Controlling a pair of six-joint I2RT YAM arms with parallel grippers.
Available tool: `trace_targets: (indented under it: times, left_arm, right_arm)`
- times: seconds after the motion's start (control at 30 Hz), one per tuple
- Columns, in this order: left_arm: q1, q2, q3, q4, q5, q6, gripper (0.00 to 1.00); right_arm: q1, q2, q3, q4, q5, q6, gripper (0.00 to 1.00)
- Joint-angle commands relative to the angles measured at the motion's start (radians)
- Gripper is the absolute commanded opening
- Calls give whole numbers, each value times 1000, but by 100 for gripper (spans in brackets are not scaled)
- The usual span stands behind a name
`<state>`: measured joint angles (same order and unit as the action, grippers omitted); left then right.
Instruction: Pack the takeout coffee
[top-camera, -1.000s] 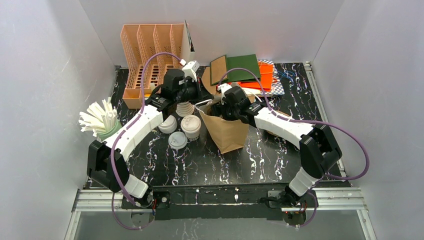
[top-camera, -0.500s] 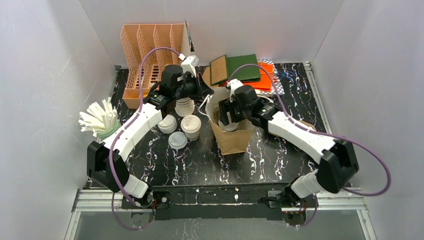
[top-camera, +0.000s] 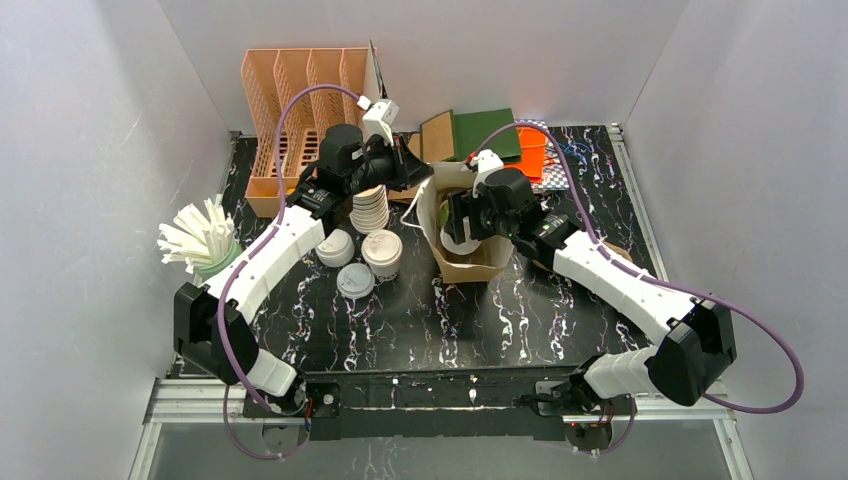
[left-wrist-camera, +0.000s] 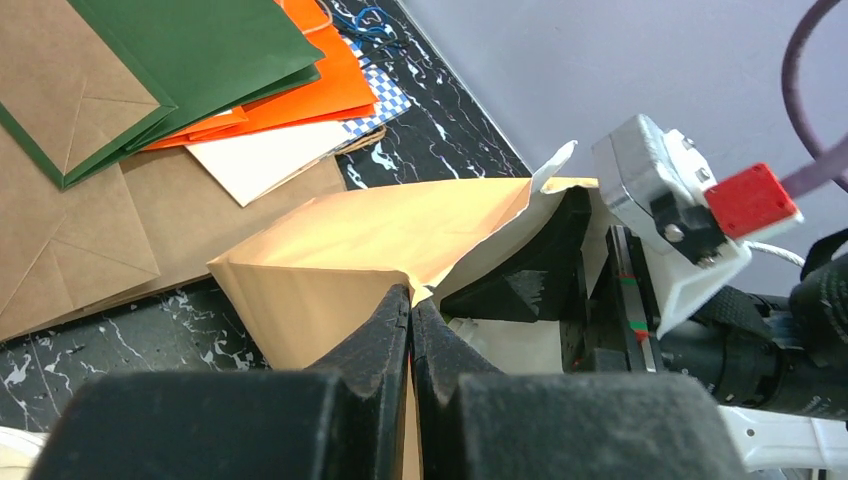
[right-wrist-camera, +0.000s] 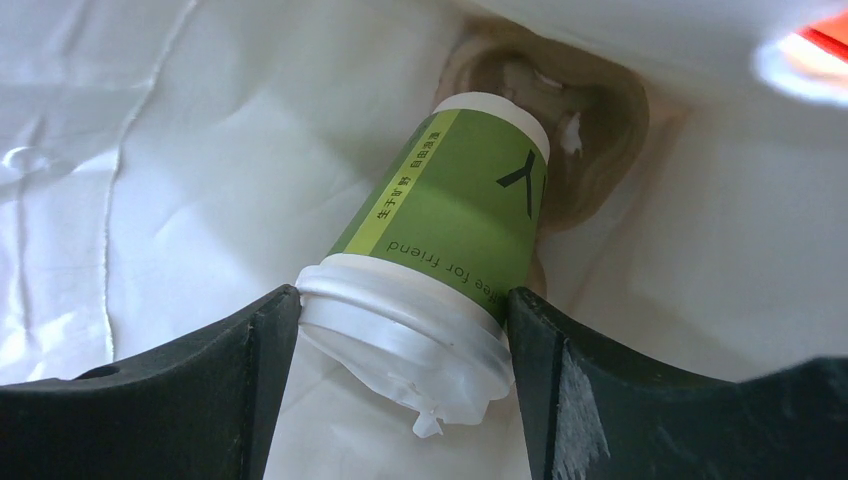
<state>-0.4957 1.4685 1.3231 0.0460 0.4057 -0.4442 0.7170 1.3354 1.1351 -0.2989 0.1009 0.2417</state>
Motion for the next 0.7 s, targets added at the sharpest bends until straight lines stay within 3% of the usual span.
trace_targets:
  times: [0.0,0.2,0.53,0.67]
  left_arm:
    - [5,-20,24,42,28,28,0]
    - [5,-28,12,42,36,38,0]
    - [4,-8,-21,66,132,-11,0]
    - [3,0,-26,49,130,-6,0]
  right_arm:
    - [-42,-8,16,-5,-15,53,4]
    - [-132,74,139,-154,-94,102,3]
    - [-185,178,210,-134,-156,134,4]
    - [-181,198,259,-190,-225,80,24]
